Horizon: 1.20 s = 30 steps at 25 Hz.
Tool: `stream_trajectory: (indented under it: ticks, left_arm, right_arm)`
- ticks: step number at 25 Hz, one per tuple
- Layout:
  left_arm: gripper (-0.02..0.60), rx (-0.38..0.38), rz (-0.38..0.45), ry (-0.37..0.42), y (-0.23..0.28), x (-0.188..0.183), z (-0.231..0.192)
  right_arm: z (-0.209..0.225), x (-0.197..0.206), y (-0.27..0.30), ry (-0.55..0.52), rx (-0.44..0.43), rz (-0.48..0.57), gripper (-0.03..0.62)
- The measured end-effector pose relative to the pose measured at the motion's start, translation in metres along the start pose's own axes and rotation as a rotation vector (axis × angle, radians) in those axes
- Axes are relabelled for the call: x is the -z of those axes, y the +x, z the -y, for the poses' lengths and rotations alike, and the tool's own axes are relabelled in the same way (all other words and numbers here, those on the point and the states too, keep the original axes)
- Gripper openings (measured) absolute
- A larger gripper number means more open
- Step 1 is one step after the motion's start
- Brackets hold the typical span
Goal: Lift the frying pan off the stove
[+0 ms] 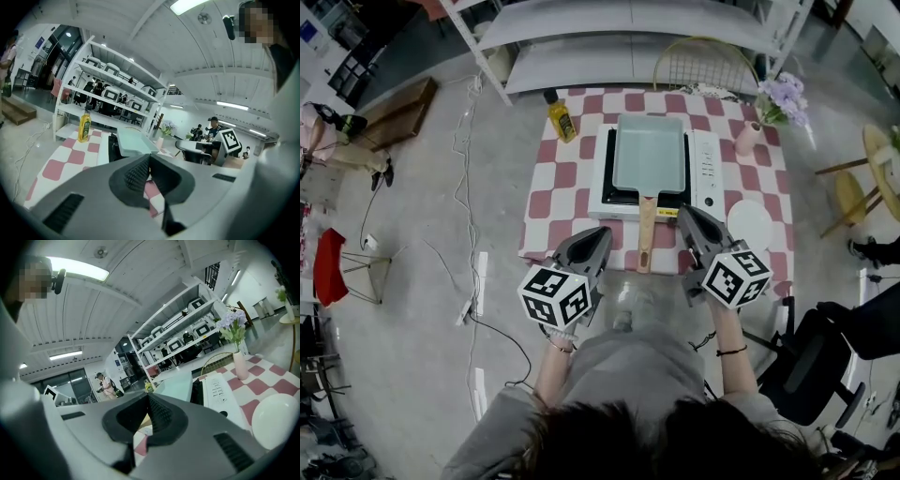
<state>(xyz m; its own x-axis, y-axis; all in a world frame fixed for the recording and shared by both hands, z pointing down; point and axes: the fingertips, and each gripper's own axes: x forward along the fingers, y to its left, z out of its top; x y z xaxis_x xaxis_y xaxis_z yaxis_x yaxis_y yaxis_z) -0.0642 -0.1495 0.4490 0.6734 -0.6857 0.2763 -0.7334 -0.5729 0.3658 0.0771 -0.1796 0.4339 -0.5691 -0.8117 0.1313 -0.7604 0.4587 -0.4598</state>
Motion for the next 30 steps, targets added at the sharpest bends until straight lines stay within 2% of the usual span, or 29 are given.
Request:
stream_trajectory:
  ticks: [7,14,21,30]
  left_arm:
    - [0.026,-0.015,-0.051,-0.084,0.017,0.007,-0.003]
    - [0.026,-0.048,-0.076,-0.131,0.028,0.010,-0.007]
    - [0.028,-0.039,-0.106,-0.179,0.034,0.020,-0.009]
    - [0.029,0.016,-0.145,-0.247,0.039,0.024,-0.006]
  right_arm:
    - [0.011,0.003,0.016,0.062,-0.059,-0.046,0.021]
    - [0.018,0.009,0.029,0.135,-0.101,-0.087,0.021]
    - [0.022,0.015,0.033,0.175,-0.138,-0.121,0.023]
    - [0.024,0.022,0.040,0.240,-0.142,-0.159,0.023]
